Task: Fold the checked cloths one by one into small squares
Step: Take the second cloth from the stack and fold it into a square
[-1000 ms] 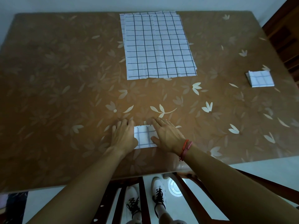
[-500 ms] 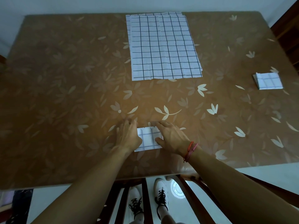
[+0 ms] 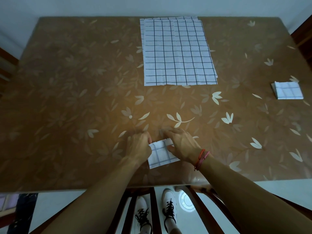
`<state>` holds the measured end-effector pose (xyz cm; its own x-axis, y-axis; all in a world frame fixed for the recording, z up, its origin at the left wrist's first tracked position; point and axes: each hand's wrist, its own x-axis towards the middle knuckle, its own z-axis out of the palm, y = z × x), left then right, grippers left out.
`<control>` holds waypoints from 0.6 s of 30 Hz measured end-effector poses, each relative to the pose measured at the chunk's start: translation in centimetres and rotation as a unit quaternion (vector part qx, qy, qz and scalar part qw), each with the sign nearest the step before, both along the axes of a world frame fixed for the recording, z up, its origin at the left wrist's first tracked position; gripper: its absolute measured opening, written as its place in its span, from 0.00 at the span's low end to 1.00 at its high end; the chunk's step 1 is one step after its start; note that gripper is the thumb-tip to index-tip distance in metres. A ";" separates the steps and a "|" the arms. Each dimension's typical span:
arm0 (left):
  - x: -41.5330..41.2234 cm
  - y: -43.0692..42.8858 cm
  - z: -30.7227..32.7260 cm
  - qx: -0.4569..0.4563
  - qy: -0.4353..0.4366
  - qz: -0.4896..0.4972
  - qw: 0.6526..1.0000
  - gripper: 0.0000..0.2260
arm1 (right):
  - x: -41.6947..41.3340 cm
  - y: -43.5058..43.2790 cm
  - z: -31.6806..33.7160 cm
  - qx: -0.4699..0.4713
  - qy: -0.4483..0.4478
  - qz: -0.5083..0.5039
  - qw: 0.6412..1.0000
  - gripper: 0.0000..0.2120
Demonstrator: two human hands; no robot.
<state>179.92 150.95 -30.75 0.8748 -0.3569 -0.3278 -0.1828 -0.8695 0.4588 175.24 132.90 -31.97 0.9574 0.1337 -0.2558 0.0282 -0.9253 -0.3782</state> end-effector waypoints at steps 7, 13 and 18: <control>-0.9 0.7 0.0 -0.080 -0.018 -0.022 0.996 0.13 | 0.5 0.7 -0.5 0.015 -0.009 0.018 1.000 0.20; -1.2 1.2 0.9 -0.148 -0.077 -0.087 0.982 0.15 | 1.3 1.2 0.2 -0.026 -0.005 0.031 0.999 0.18; -1.2 1.1 1.8 -0.202 -0.078 -0.066 0.974 0.11 | 1.0 0.9 1.9 -0.024 0.023 0.014 0.999 0.17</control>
<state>178.68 152.07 -28.96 0.8405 -0.5418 -0.0038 -0.3753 -0.5873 0.7171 176.28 133.82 -30.07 0.9408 0.1462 -0.3057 0.0375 -0.9415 -0.3350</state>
